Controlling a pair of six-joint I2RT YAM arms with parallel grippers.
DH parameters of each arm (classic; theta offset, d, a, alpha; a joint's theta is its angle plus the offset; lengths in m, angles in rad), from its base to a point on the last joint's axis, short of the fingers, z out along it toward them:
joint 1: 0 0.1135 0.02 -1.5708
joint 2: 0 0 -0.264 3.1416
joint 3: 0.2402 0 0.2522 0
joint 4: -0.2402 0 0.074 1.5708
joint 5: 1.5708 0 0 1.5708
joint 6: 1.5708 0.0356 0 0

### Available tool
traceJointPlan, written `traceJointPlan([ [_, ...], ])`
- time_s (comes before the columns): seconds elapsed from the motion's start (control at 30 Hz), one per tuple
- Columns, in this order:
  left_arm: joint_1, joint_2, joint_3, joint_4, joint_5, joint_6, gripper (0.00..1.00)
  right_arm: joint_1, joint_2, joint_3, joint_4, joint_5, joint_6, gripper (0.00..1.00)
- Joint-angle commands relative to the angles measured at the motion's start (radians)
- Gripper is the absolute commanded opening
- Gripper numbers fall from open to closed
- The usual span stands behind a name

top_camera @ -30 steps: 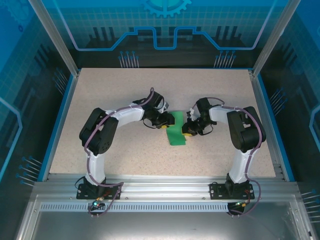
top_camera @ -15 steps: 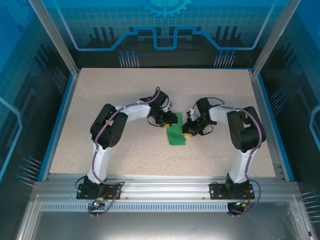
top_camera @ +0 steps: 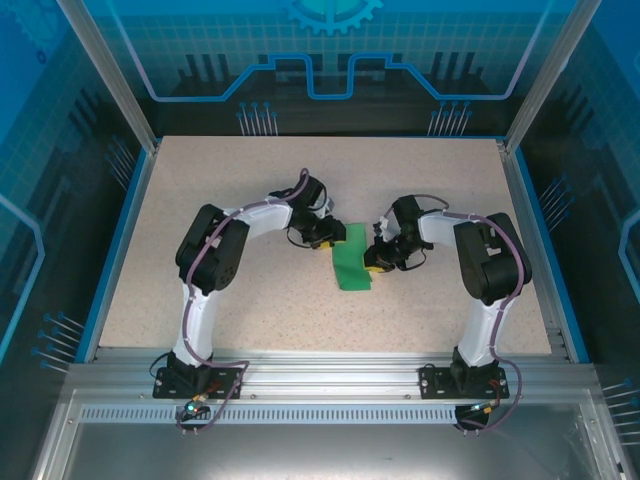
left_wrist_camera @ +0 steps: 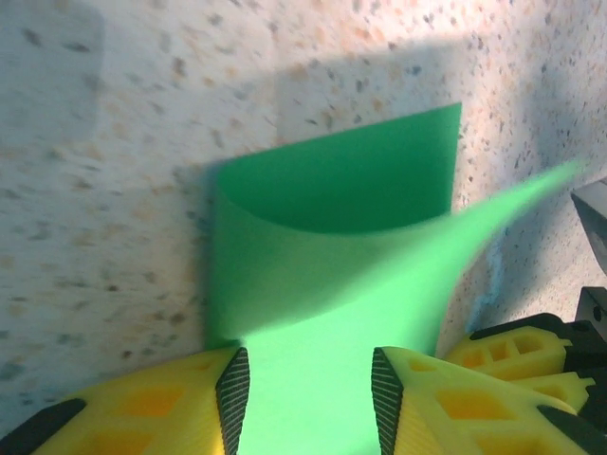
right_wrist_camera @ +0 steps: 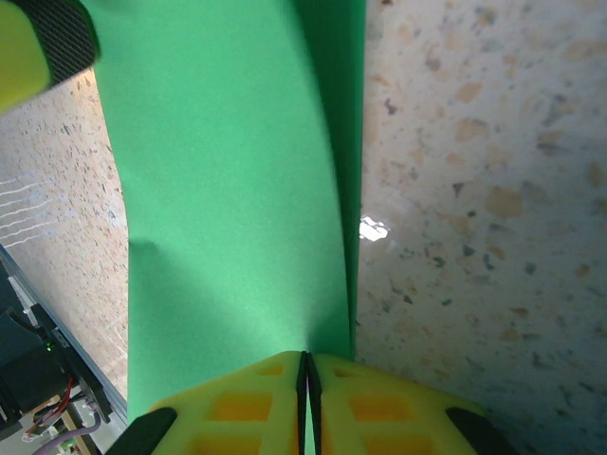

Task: Fold a paper plane with a square sheet of paper (fold left side to right side)
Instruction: First fold the square sheet of paper in half at the center of the table.

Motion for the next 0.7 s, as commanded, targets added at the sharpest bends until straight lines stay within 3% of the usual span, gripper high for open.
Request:
traceJointPlan([
  [0.0,0.058,0.036,0.042,-0.044,-0.032,0.032,0.44,0.009,0.063,-0.029,-0.068,0.138,-0.009,0.13],
  [0.33,0.065,-0.082,-0.017,0.029,0.048,0.004,0.43,0.010,0.064,-0.026,-0.063,0.139,-0.003,0.13],
  [0.67,-0.003,-0.049,-0.032,0.109,0.120,-0.019,0.36,0.009,0.067,-0.025,-0.066,0.144,-0.004,0.13],
])
